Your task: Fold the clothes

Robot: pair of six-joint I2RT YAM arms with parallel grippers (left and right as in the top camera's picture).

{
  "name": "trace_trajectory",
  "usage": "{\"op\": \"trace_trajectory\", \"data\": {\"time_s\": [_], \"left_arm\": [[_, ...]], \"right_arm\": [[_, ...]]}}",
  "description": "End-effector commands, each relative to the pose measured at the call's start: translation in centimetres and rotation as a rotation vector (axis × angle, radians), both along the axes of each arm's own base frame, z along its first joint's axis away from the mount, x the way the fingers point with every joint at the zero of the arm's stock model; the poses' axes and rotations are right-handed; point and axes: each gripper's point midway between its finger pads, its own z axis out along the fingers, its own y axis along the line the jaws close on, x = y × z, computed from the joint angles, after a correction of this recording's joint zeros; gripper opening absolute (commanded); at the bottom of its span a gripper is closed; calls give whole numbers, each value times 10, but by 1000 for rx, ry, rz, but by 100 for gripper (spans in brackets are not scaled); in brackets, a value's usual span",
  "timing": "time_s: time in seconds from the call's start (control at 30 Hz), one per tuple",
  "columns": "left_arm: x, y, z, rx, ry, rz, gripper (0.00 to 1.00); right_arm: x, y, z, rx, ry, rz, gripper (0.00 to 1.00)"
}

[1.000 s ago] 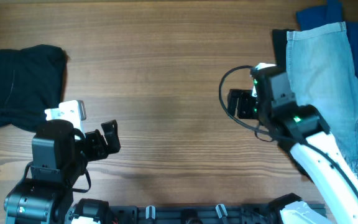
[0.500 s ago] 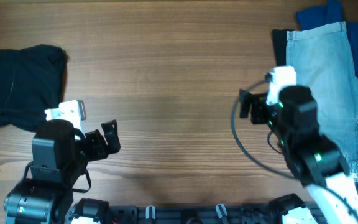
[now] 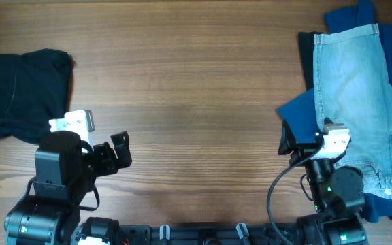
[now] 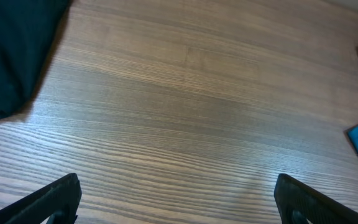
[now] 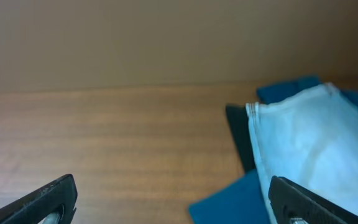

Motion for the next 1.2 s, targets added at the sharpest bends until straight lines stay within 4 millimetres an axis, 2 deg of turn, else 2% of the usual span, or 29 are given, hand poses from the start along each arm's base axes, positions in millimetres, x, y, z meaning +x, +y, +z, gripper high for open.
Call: {"op": "trace_trajectory", "data": {"time_s": [0.0, 0.17, 0.3, 0.4, 0.43, 0.47, 0.73, 1.17], "left_arm": [[-1, -1, -1, -15, 1, 3, 100], [-1, -1, -1, -15, 1, 3, 100], [-1, -1, -1, -15, 1, 3, 100], [-1, -1, -1, -15, 1, 3, 100], [-1, -1, -1, -15, 1, 3, 100], [-1, -1, -1, -15, 1, 2, 100], [-1, -1, -1, -15, 1, 3, 100], [-1, -1, -1, -15, 1, 3, 100]], "right_arm": [[-7, 6, 7, -76, -86, 65, 100], [-11, 1, 8, -62, -215, 42, 100], [-5, 0, 2, -65, -305, 28, 100], [-5, 8, -1, -197, -307, 78, 100], [-5, 13, -13, -244, -269, 116, 100], [-4, 16, -34, -216, -182, 142, 100], [-4, 16, -33, -153, -176, 133, 100], [-4, 16, -33, -158, -176, 133, 100]]}}
